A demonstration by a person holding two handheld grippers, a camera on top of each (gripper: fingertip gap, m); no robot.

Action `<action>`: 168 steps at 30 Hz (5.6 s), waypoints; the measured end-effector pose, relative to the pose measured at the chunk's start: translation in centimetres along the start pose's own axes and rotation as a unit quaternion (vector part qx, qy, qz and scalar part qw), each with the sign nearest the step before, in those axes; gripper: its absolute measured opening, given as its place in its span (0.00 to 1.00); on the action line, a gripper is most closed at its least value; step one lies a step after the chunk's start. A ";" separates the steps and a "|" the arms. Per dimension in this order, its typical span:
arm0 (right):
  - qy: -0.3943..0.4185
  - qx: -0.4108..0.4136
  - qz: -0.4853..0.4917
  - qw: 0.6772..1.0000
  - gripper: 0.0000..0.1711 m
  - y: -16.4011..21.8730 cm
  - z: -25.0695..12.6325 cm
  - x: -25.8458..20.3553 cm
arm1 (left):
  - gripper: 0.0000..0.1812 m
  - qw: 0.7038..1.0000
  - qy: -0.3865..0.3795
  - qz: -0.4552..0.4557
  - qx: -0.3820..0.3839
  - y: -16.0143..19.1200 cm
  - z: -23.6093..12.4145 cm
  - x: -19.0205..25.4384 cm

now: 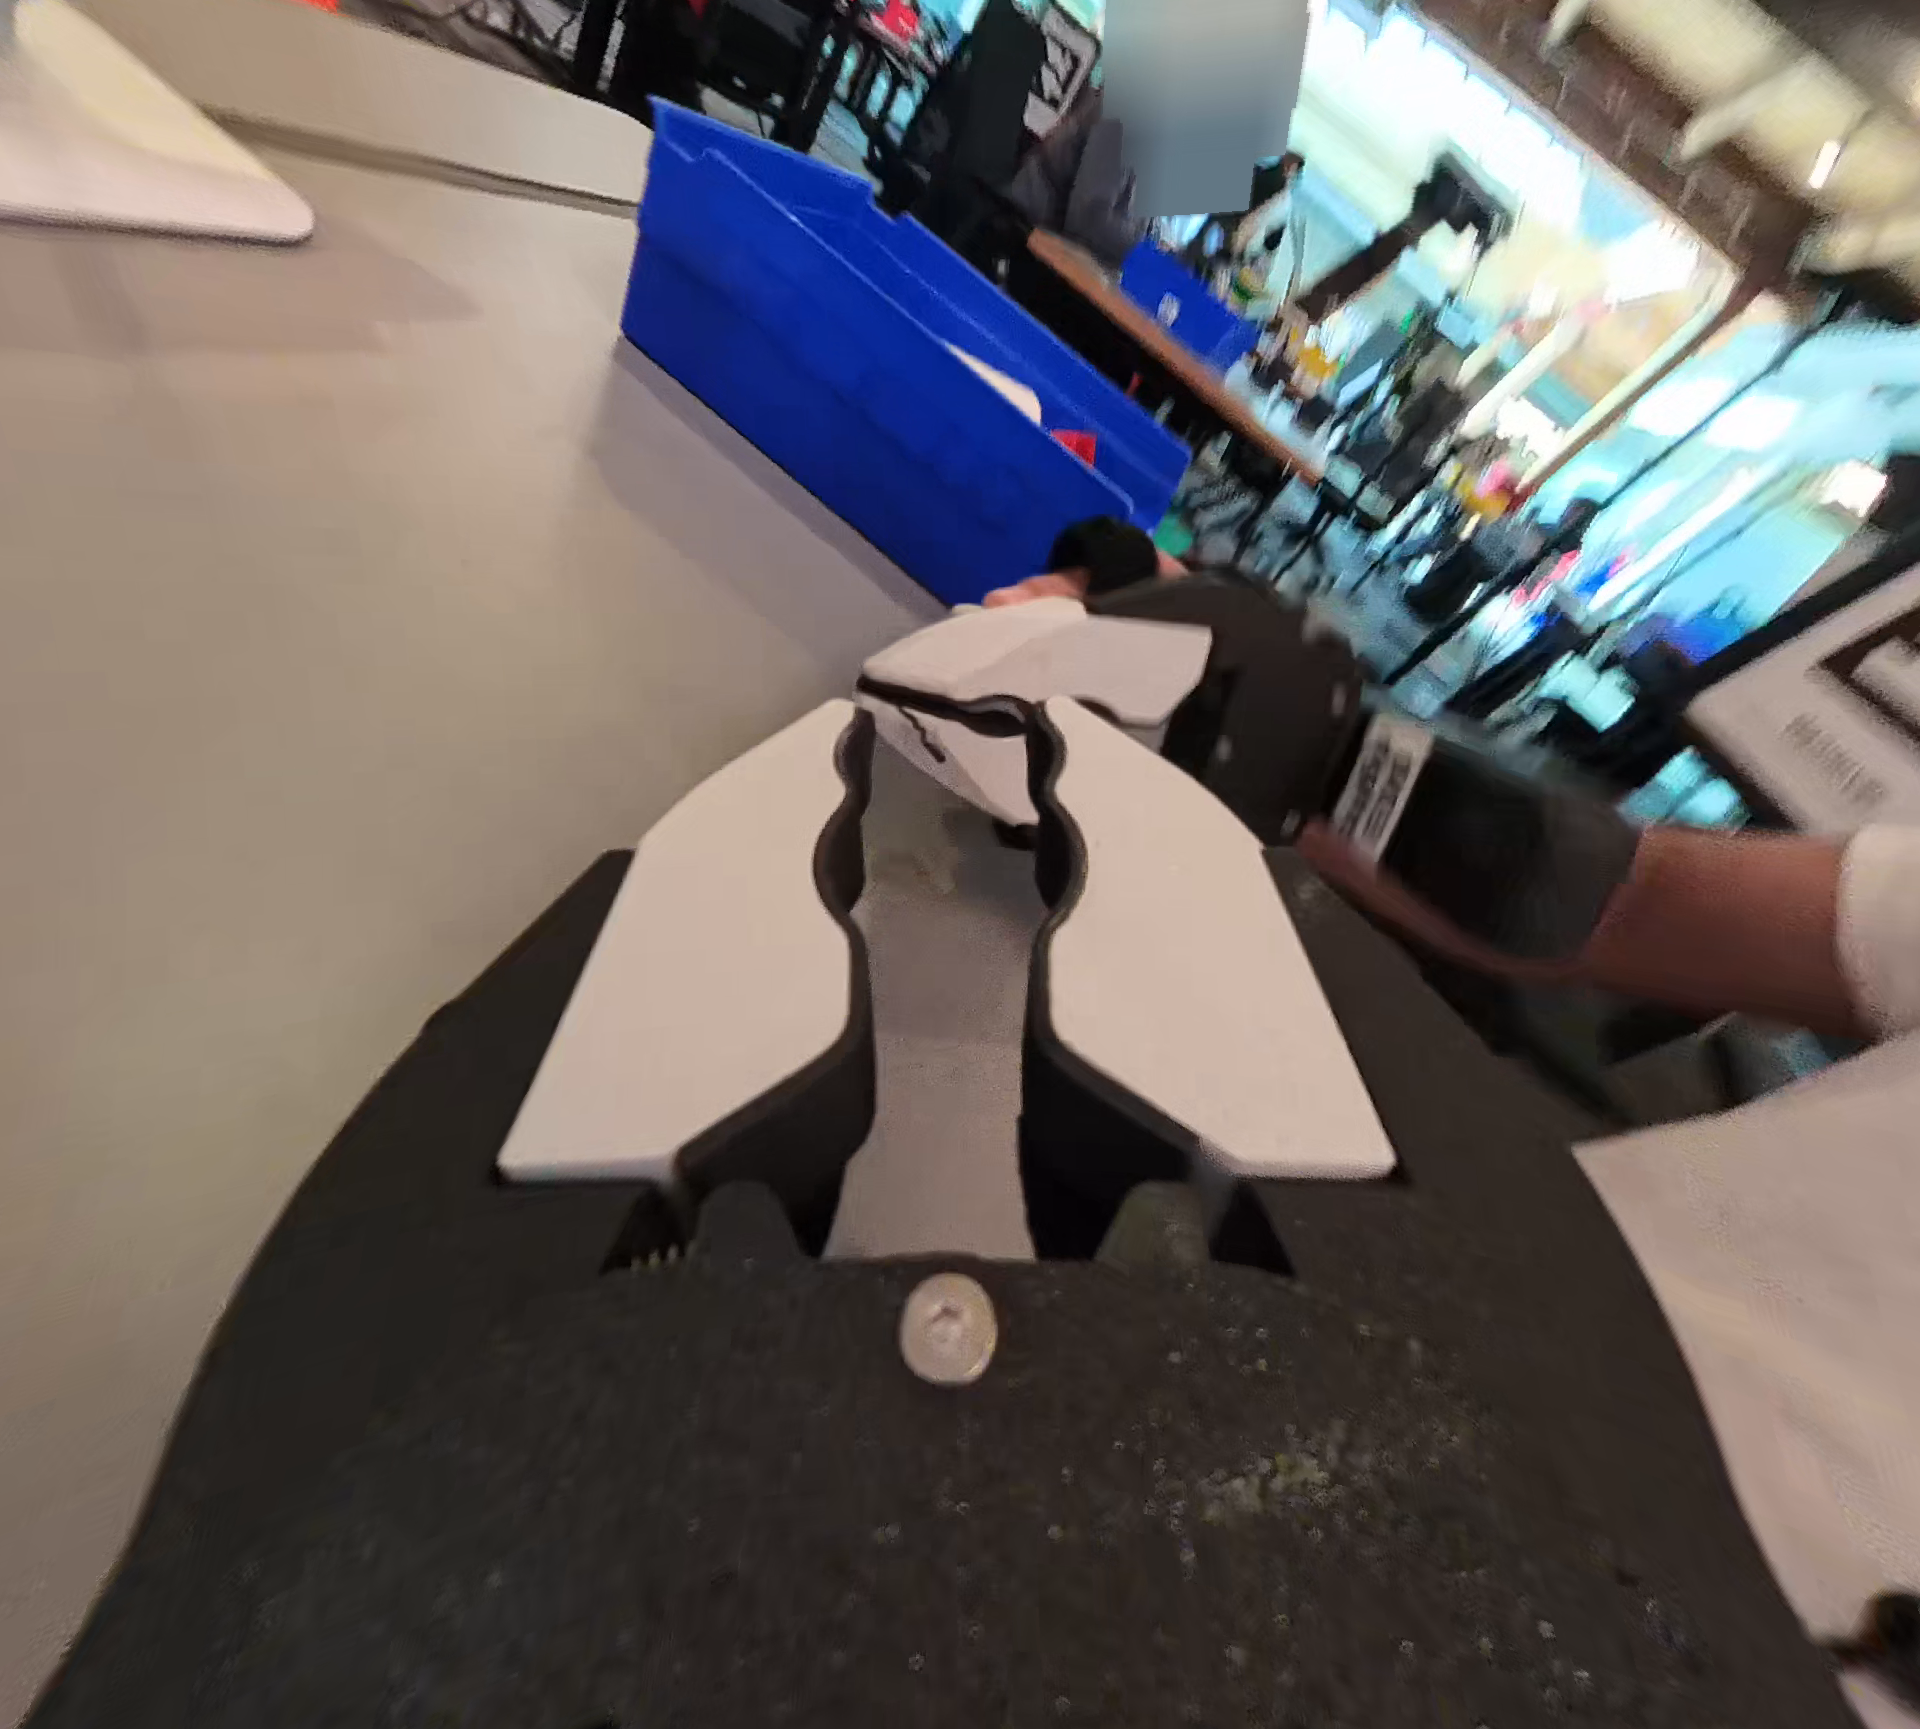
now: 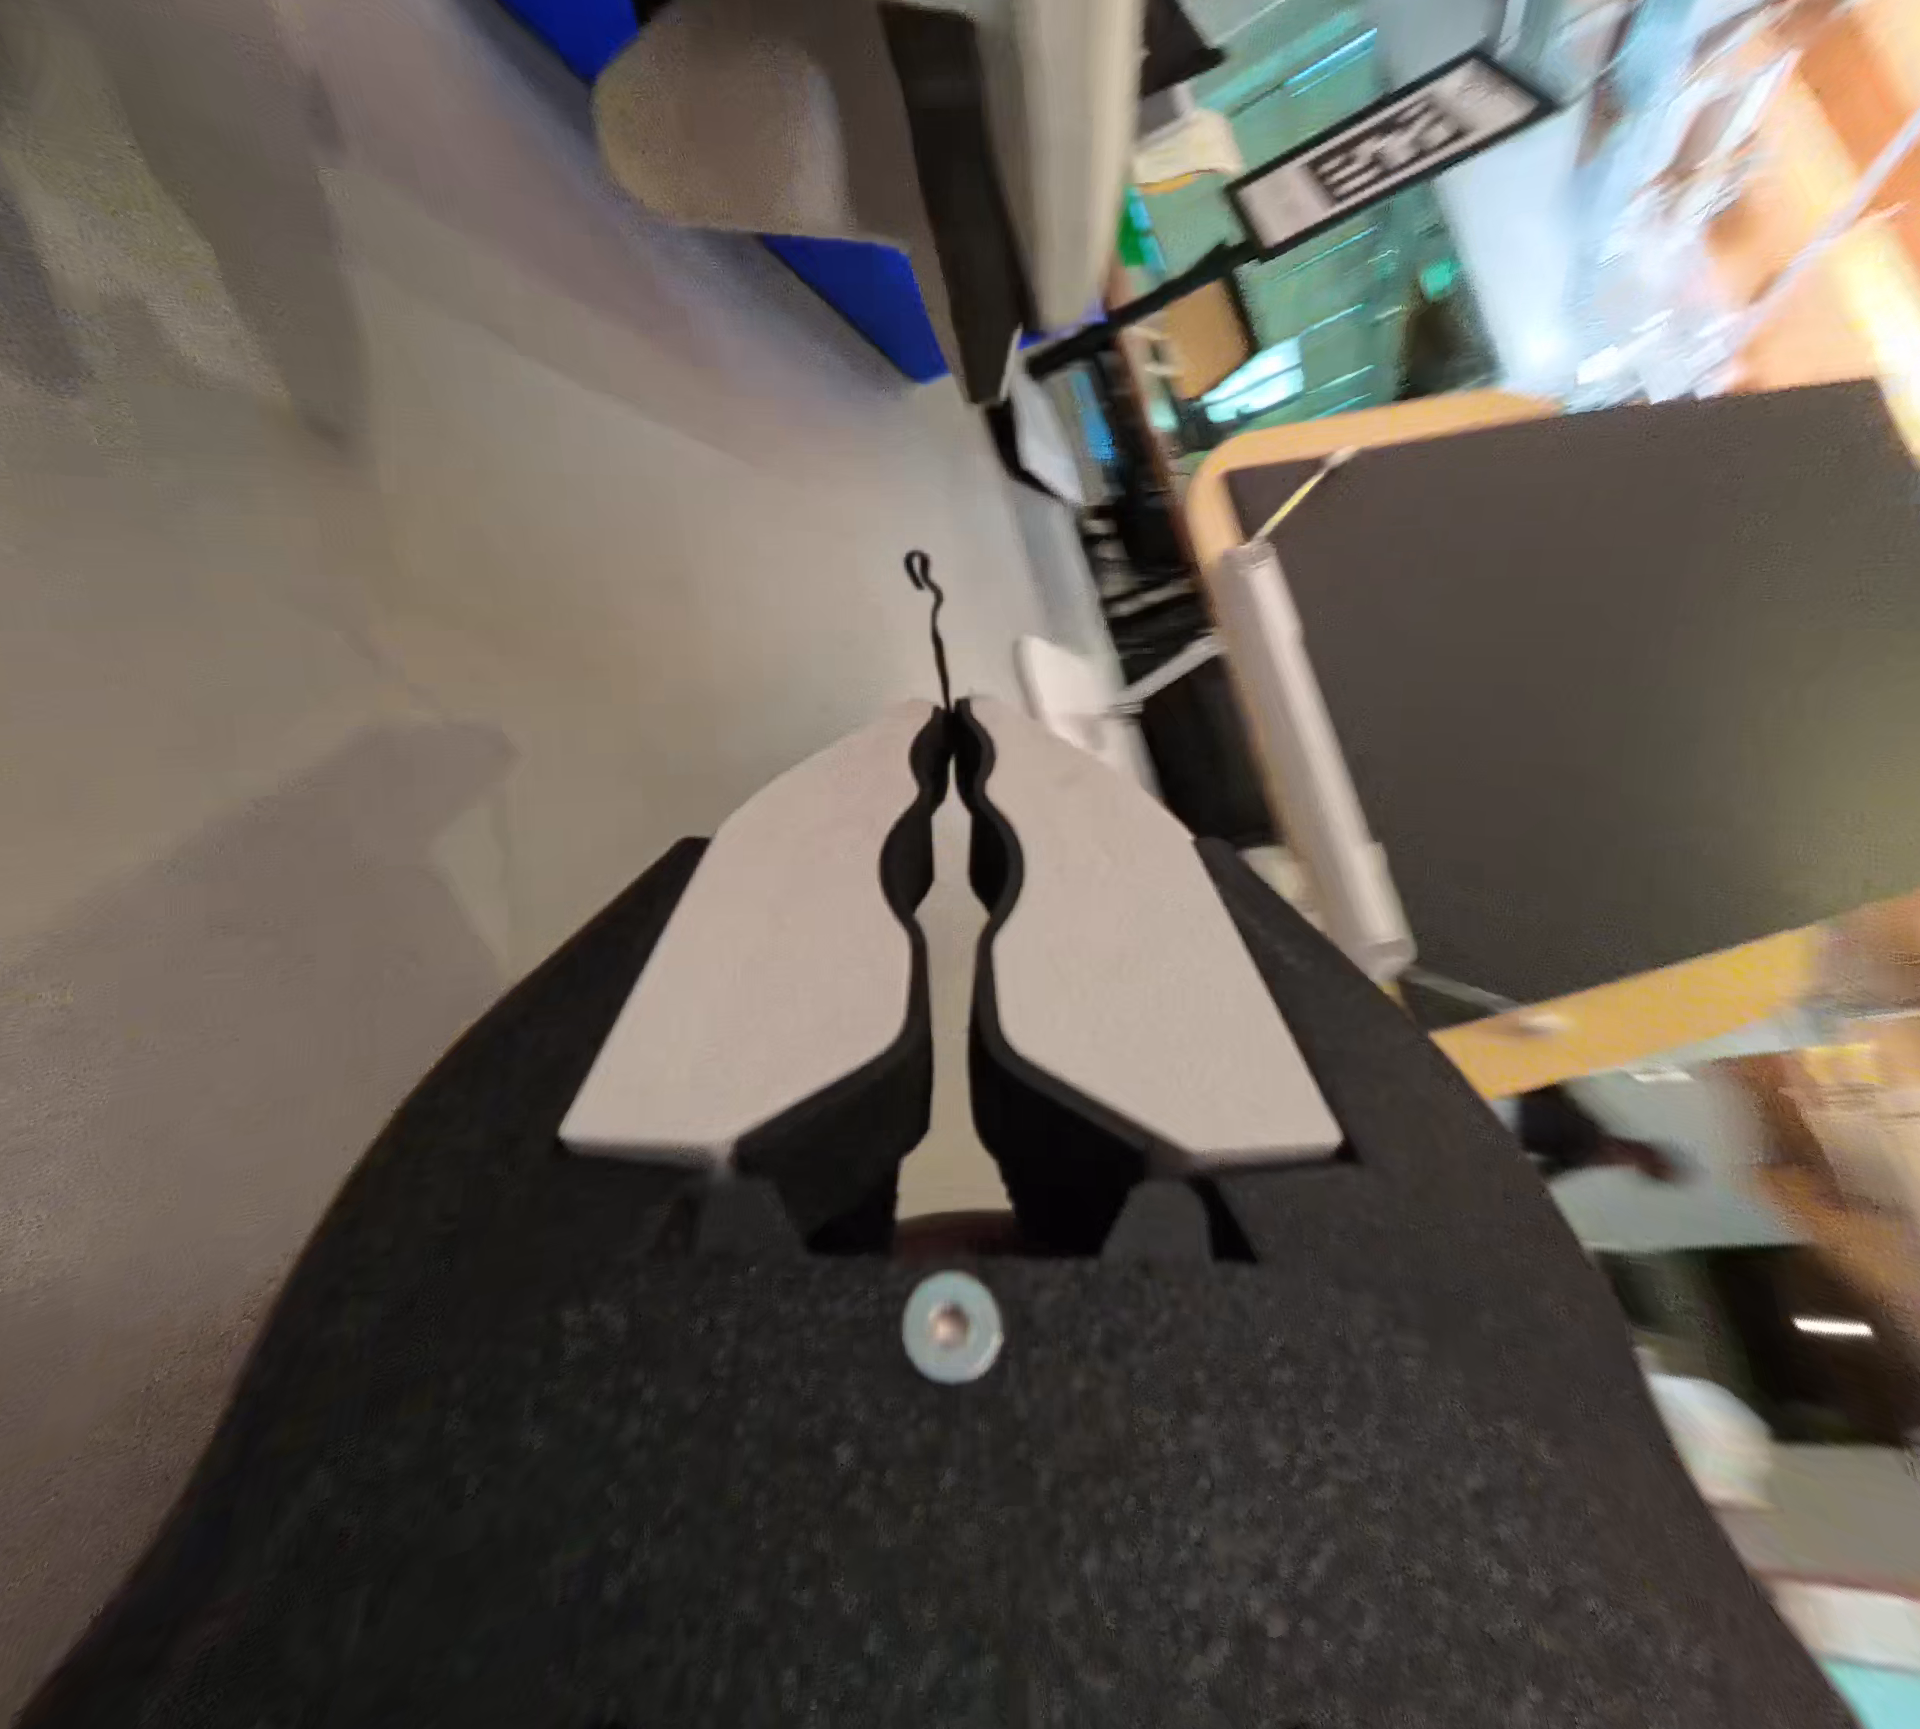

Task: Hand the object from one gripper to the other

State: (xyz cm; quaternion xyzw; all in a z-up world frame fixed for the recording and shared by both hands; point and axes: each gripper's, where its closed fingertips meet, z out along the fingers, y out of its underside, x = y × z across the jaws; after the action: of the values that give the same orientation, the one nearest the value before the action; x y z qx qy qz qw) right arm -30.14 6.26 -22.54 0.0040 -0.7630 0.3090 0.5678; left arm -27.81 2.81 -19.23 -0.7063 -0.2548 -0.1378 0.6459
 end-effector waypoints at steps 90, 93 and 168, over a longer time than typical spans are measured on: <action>0.042 -0.121 -0.060 0.990 0.00 -1.4 -0.6 0.3 | 0.00 0.931 -0.141 0.309 -0.134 2.2 1.8 2.8; 0.050 -0.106 -0.051 0.992 0.00 -1.5 -0.6 0.5 | 0.00 0.929 -0.151 0.310 -0.136 1.8 1.4 2.3; -0.024 -0.086 0.184 0.979 0.00 -0.3 0.7 -1.2 | 0.01 0.950 -0.150 0.246 -0.117 2.0 1.5 0.8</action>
State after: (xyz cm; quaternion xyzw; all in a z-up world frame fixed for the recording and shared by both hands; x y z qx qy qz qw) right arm -30.24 5.29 -23.61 -0.1778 -0.7878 0.3410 0.4812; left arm -26.25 4.40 -20.73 -0.8305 -0.1488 0.1041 0.5266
